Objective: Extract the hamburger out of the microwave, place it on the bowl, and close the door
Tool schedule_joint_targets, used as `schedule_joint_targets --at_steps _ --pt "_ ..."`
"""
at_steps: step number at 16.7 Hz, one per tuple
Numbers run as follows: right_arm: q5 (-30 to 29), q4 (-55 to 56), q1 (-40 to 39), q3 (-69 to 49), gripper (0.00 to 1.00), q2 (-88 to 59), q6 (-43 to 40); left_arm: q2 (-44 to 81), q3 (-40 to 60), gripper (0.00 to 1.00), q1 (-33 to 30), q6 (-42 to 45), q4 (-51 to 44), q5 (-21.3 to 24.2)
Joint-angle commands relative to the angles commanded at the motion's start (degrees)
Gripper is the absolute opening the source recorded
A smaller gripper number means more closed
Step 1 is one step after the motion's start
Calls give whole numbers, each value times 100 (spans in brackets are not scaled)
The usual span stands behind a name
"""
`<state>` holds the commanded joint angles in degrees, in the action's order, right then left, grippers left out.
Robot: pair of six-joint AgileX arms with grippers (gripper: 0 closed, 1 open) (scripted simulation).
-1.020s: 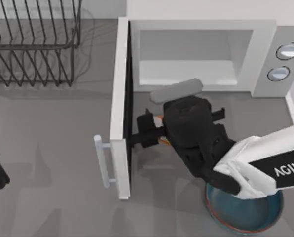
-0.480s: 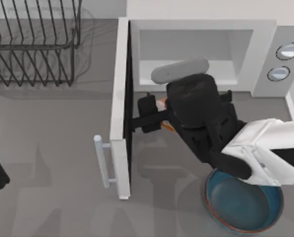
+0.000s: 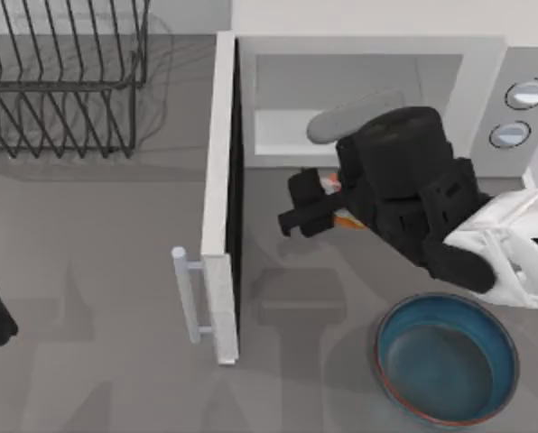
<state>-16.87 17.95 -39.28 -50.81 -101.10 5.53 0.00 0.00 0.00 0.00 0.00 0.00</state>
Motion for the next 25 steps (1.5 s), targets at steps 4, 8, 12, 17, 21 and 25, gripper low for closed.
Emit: schedule_joint_targets --at_steps 4,8,12,17,21,25 --pt "1792 -632 1036 216 0 129 -1685 0 0 100 0 0 0 0" --pt "4309 -1309 2040 656 0 344 -3967 0 0 100 0 0 0 0" --pt "6466 -1903 2780 1315 0 602 -6026 0 0 100 0 0 0 0" --pt "7920 -2373 3245 2020 0 772 -7376 0 0 100 0 0 0 0" --pt "8146 -2450 3302 2159 0 801 -7530 0 0 100 0 0 0 0" --pt "8132 -2436 3265 2147 0 765 -7506 0 0 100 0 0 0 0"
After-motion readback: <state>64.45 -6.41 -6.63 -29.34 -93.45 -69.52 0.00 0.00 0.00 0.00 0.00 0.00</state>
